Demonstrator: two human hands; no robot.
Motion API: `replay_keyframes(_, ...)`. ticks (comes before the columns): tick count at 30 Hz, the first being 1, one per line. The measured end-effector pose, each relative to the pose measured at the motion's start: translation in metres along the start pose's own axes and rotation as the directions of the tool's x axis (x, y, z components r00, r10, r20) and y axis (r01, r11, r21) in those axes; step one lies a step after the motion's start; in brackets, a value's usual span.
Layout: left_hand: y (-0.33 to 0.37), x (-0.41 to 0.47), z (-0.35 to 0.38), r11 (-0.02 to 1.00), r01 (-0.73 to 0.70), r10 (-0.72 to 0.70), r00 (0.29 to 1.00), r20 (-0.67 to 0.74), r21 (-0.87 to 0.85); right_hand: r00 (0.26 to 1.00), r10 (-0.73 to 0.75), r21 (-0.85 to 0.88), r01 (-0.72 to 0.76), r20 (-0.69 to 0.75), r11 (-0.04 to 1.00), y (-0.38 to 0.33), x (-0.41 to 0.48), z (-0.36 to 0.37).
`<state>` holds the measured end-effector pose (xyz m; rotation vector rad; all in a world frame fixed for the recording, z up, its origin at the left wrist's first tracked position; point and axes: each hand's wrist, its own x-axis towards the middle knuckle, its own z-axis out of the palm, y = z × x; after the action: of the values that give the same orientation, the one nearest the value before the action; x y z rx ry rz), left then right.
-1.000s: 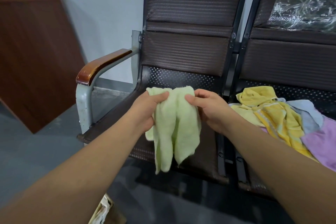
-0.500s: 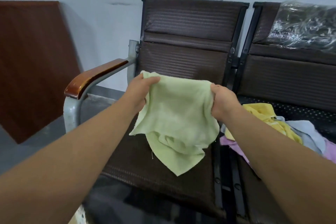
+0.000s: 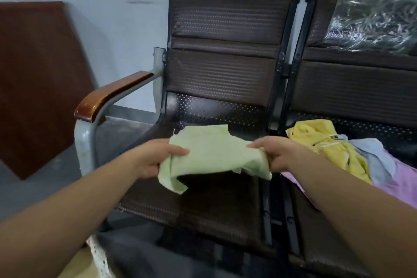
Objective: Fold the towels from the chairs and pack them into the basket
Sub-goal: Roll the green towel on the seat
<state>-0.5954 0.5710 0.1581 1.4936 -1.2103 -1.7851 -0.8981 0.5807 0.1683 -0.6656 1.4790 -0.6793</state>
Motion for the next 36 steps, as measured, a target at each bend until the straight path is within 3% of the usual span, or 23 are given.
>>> replay_keyframes(2, -0.047, -0.002, -0.007, 0.918, 0.165, -0.171, 0.985, -0.014, 0.360, 0.984, 0.155, -0.248, -0.173, -0.090, 0.953, 0.038, 0.013, -0.002)
replay_keyframes(4, -0.070, 0.001, -0.010, 0.717, 0.216, -0.179, 0.976, -0.125, 0.662, 0.971, 0.140, -0.394, -0.207, -0.192, 0.895, 0.062, 0.021, -0.002)
replay_keyframes(5, -0.073, 0.006, -0.010, 0.670, 0.225, -0.154, 0.974, -0.164, 0.708, 0.969, 0.089, -0.435, -0.184, -0.230, 0.881, 0.067, 0.027, -0.003)
replay_keyframes(8, -0.056, 0.021, -0.005, 0.668, 0.199, -0.012, 0.966, -0.257, 0.717, 0.951, -0.059, -0.485, -0.102, -0.304, 0.869, 0.066, 0.042, -0.001)
replay_keyframes(11, -0.039, 0.045, -0.005, 0.591, 0.162, 0.182, 0.927, -0.327, 0.790, 0.898, -0.254, -0.707, -0.085, -0.360, 0.702, 0.058, 0.060, 0.000)
replay_keyframes(13, -0.036, 0.064, -0.009, 0.610, 0.169, 0.191, 0.917, -0.350, 0.775, 0.863, -0.350, -0.772, -0.069, -0.364, 0.632, 0.050, 0.075, 0.001)
replay_keyframes(16, -0.046, 0.093, -0.012, 0.654, 0.248, 0.099, 0.909, -0.406, 0.715, 0.888, -0.323, -0.746, -0.034, -0.328, 0.665, 0.042, 0.099, 0.003)
replay_keyframes(19, -0.062, 0.109, -0.006, 0.534, 0.287, 0.091, 0.915, -0.392, 0.795, 0.928, -0.242, -0.750, -0.058, -0.284, 0.659, 0.042, 0.120, 0.011)
replay_keyframes(22, -0.063, 0.119, -0.006, 0.522, 0.275, 0.067, 0.930, -0.360, 0.808, 0.943, -0.190, -0.773, -0.098, -0.273, 0.627, 0.050, 0.137, 0.018)
replay_keyframes(25, -0.059, 0.126, -0.019, 0.711, 0.283, 0.009, 0.912, -0.411, 0.644, 0.954, -0.127, -0.630, -0.077, -0.272, 0.773, 0.046, 0.146, 0.016)
replay_keyframes(28, -0.049, 0.119, -0.026, 0.951, 0.074, 0.055, 0.915, -0.401, 0.300, 0.964, -0.082, -0.205, 0.030, -0.251, 0.978, 0.036, 0.140, 0.003)
replay_keyframes(31, -0.029, 0.102, -0.029, 0.982, -0.148, 0.184, 0.894, -0.409, 0.118, 0.990, -0.110, 0.194, 0.127, -0.093, 0.973, 0.022, 0.116, -0.005)
replay_keyframes(36, 0.004, 0.065, -0.024, 0.949, -0.308, 0.255, 0.868, -0.425, -0.060, 0.974, -0.203, 0.246, 0.223, -0.105, 0.943, 0.000, 0.067, -0.007)
